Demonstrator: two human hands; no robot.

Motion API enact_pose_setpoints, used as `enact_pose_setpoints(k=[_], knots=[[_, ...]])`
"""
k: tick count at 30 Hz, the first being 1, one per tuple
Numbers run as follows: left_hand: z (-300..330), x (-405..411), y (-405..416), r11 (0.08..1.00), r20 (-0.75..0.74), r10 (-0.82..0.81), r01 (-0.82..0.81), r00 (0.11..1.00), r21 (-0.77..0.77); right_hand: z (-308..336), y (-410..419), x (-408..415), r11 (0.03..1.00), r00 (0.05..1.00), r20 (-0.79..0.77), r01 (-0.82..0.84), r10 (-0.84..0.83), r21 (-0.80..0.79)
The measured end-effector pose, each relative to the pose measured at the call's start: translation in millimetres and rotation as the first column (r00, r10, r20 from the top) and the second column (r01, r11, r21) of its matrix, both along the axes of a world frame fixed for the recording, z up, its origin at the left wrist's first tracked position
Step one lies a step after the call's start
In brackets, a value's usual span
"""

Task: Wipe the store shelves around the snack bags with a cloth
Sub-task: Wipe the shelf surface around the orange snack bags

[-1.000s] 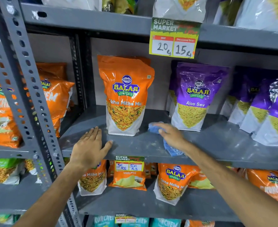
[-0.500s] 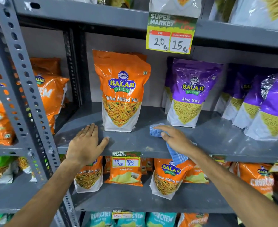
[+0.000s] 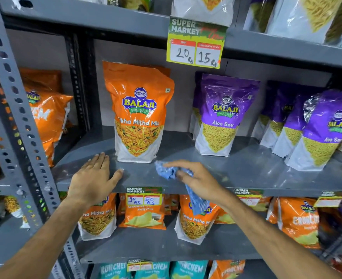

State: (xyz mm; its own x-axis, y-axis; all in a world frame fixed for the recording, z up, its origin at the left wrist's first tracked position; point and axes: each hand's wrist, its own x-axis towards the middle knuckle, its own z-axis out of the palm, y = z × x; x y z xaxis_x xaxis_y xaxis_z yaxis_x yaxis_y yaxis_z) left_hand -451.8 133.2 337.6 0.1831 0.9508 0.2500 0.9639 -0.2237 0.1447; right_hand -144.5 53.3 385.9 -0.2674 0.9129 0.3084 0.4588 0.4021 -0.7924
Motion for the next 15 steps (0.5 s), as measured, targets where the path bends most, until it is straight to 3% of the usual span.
enact_pose_setpoints(k=[3,5,7,10,15], knots=[[-2.5,-0.1,0.7,1.0,0.002,-0.004,0.004,1.0,0.011,-6.3,30.8,8.2,0.964,0.958,0.146,0.227,-0.246,0.135],[-5.5,-2.5,-1.0,0.998,0.018,-0.025,0.024,1.0,0.063,-14.3,47.3,2.0,0.962,0.883,0.381,0.241,-0.273,0.13],[-11.5,-2.2,-8.8,0.983,0.056,-0.094,0.083,0.994,0.163,-20.9,56.5,-3.7,0.96,0.811,0.513,0.238,-0.28,0.148],[-19.2,10.8,-27.4,0.939,0.047,-0.258,0.239,0.965,0.246,-21.6,58.0,3.6,0.946,0.8,0.505,0.282,-0.322,0.158],[-21.9,59.6,-36.2,0.869,-0.132,-0.416,0.436,0.9,0.235,-25.9,42.1,41.9,0.937,0.763,0.55,0.322,-0.34,0.134]])
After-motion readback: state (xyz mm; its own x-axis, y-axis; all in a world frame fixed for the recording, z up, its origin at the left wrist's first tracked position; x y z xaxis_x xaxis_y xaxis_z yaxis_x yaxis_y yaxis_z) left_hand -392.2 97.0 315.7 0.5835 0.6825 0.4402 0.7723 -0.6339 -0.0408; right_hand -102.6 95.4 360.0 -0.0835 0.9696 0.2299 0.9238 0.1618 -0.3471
